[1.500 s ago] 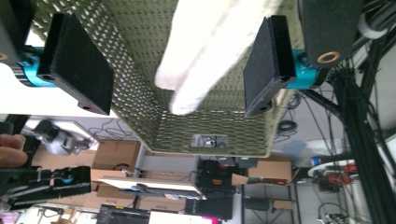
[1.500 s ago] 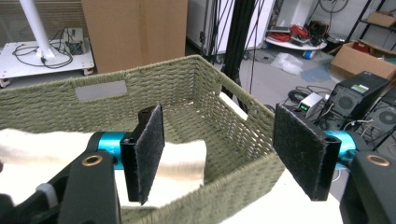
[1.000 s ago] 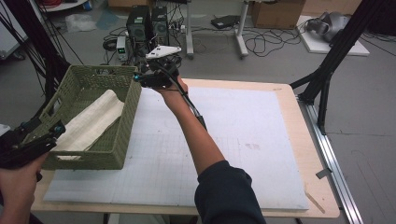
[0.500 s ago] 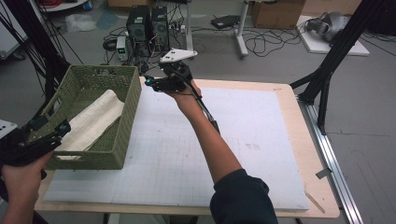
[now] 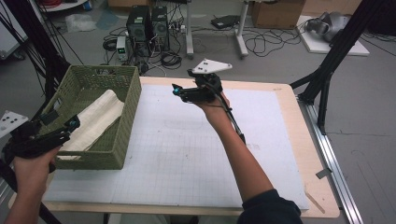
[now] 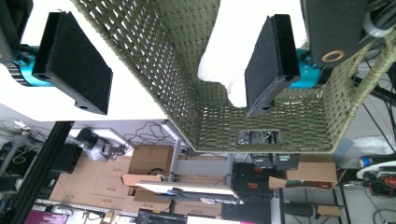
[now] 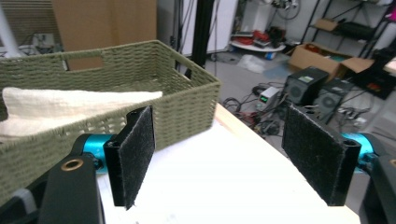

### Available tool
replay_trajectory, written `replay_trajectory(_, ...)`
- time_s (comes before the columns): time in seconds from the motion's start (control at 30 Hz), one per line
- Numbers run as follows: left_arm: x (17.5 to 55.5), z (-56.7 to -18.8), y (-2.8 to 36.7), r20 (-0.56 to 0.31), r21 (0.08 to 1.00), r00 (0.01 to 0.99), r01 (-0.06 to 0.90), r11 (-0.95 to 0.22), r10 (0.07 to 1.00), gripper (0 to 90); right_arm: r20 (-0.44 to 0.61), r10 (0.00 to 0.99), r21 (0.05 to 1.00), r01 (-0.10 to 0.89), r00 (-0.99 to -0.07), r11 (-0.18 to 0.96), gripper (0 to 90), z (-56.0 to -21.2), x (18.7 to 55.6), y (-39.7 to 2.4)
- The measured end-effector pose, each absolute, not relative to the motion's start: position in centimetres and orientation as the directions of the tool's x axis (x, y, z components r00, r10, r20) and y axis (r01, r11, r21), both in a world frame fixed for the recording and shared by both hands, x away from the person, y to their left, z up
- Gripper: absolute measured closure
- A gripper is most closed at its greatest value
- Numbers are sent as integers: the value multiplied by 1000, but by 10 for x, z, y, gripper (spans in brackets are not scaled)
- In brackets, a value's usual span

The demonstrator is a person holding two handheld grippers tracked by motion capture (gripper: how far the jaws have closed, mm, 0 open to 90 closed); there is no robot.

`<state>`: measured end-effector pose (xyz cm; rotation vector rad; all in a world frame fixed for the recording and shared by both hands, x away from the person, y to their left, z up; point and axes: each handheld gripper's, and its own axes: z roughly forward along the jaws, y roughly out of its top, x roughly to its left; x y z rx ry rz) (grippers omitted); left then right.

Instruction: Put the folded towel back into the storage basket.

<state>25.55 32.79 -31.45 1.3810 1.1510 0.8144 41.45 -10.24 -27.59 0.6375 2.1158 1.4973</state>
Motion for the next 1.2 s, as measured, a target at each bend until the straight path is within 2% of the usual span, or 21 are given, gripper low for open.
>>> replay_trajectory(0.13,263,-314,327,-142,979,309,186,86,940,194,-111,635,950,106,-765,293,236,-283,402,-127)
replay_trajectory(0.2,268,-315,326,-136,980,334,180,78,933,184,-95,649,941,144,-755,305,169,-287,397,-137)
replay_trajectory(0.53,293,-317,330,-99,981,392,191,24,915,188,-85,709,949,160,-701,272,169,-307,353,-197)
replay_trajectory(0.7,312,-318,339,-83,978,430,206,-8,899,222,-85,727,951,162,-681,263,169,-321,328,-226)
replay_trajectory(1.2,358,-340,372,-82,957,401,288,-40,913,268,-66,782,950,201,-620,240,169,-337,299,-267)
